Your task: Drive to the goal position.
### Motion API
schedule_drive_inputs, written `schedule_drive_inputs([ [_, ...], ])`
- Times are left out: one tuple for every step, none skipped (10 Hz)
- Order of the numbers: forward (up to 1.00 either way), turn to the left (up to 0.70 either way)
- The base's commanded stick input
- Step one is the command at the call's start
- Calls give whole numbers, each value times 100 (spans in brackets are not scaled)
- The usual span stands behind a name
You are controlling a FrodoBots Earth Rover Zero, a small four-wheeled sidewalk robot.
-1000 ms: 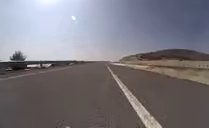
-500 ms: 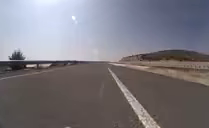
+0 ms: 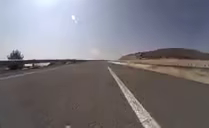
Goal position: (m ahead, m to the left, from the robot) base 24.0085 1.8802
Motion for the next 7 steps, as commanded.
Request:
schedule_drive_inputs([
  [100, 12],
  [100, 0],
  [100, 0],
  [100, 0],
  [100, 0],
  [100, 0],
  [100, 0],
])
